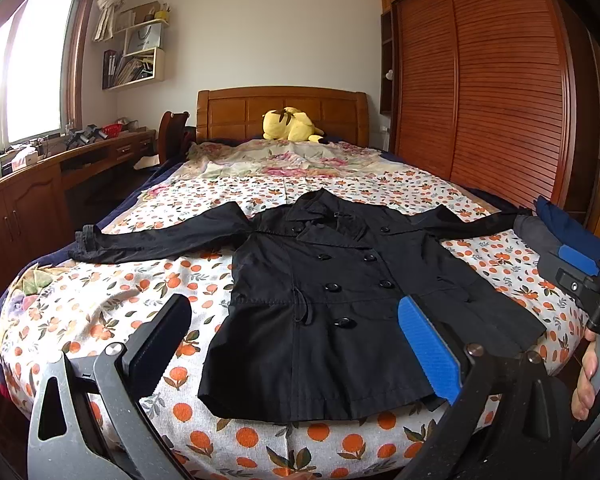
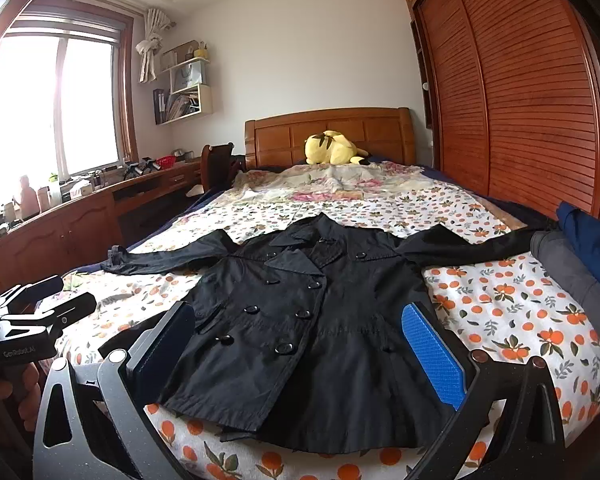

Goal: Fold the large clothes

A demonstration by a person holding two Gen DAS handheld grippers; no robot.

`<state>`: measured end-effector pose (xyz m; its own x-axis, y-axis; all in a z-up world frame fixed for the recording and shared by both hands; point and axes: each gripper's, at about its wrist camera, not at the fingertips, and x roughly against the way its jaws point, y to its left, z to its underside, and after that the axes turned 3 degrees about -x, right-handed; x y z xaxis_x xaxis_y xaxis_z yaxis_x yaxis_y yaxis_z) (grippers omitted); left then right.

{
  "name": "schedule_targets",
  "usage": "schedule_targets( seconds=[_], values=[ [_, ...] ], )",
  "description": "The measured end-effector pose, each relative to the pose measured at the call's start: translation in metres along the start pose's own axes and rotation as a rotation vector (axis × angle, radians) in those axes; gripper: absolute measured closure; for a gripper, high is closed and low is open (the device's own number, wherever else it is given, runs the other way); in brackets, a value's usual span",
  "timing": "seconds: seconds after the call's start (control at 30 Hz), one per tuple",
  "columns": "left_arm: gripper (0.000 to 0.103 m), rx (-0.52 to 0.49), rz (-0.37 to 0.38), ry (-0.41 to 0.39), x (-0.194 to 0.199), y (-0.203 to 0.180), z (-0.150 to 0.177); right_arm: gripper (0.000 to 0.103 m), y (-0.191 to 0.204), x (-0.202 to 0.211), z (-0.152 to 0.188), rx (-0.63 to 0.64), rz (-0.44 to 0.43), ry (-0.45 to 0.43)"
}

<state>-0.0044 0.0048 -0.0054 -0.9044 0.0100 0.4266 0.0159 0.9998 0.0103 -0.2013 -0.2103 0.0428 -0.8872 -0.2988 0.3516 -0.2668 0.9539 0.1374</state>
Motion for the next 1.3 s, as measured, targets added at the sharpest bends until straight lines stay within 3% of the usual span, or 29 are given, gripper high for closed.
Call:
schedule_targets(
  seconds=[0.7, 1.3],
  values=[
    [0.000, 0.020, -0.027, 0.051, -0.017, 0.027, 0.013, 0.000, 0.008, -0.016, 0.000, 0.021, -0.019, 0.039],
    [0.000, 0.039, -0.072, 0.230, -0.079, 0.097, 0.031, 0.000, 0.036, -0.092, 0.005, 0.118, -0.062, 0.175]
  ],
)
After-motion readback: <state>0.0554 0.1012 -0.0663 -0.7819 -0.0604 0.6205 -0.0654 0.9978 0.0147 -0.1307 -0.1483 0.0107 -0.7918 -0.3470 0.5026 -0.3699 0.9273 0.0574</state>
